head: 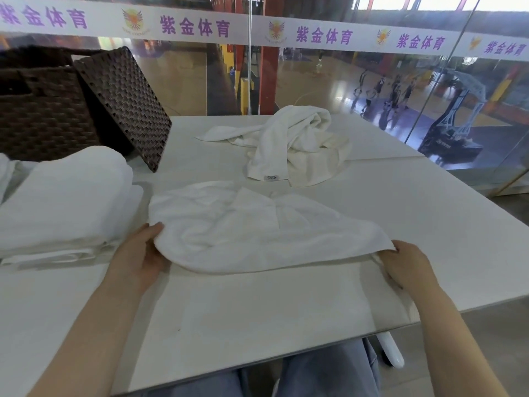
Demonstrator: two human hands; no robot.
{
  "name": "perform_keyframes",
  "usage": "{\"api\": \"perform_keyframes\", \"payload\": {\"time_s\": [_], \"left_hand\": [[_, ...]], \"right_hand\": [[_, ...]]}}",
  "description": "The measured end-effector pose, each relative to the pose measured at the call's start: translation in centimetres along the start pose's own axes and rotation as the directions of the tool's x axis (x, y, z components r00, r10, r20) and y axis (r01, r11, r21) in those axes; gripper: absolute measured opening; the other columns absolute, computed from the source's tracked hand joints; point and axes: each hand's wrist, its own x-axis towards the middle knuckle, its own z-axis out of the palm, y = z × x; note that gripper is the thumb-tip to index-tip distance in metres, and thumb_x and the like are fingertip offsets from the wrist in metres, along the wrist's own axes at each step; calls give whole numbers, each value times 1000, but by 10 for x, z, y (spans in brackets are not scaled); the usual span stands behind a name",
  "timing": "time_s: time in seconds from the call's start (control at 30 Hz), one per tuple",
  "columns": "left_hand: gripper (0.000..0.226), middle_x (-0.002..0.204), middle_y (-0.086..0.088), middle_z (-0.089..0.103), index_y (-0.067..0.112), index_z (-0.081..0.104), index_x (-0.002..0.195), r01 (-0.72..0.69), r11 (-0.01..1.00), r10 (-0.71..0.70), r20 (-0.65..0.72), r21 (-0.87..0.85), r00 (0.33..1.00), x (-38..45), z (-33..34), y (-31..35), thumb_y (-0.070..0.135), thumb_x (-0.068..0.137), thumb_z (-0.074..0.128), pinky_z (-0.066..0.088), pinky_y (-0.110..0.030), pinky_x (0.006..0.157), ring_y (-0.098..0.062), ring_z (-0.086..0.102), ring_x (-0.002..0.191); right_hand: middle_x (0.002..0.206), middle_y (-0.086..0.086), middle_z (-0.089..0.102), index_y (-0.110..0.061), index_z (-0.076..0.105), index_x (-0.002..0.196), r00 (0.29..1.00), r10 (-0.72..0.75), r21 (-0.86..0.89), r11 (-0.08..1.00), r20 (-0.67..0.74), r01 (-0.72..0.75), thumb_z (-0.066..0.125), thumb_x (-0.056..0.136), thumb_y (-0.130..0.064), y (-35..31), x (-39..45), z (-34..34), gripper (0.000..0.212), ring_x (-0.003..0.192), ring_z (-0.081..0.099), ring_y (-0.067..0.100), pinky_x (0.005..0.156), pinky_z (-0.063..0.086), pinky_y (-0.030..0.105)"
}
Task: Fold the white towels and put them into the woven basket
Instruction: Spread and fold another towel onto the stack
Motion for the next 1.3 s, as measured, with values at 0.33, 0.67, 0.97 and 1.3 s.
{"api": "perform_keyframes", "payload": {"time_s": [0.33,0.67,0.97,1.3], "left_hand": [[53,118,16,63,30,59,119,-647,487,530,391,587,753,-22,86,-6,-7,82,45,41,-10,93,10,56,106],[23,128,16,56,23,69,95,-817,-96,-96,812,568,576,-34,101,-68,36,88,52,29,-3,86,-2,51,113],[45,114,5,61,21,49,123,-569,-84,83,575,818,814,-25,119,-73,45,88,62,49,-35,84,-16,59,102],[57,118,7,59,24,46,137,-483,117,-36,490,868,871,-8,163,-79,36,85,68,46,-27,86,-13,57,105]], "right_hand": [[89,11,73,-14,73,109,826,-218,77,951,-520,300,52,88,-8,-52,-5,-23,31,80,63,27,70,41,26],[108,-8,69,-16,72,109,677,-703,85,677,-218,731,56,83,-2,-106,-26,26,33,94,59,2,79,42,6],[126,-4,40,-19,44,137,883,-435,236,852,-179,467,53,92,-9,-66,-19,59,47,96,46,-20,72,42,1],[111,-9,69,-22,68,115,852,-500,129,845,-157,519,49,94,-8,-43,-5,41,31,100,61,10,80,44,21]]}}
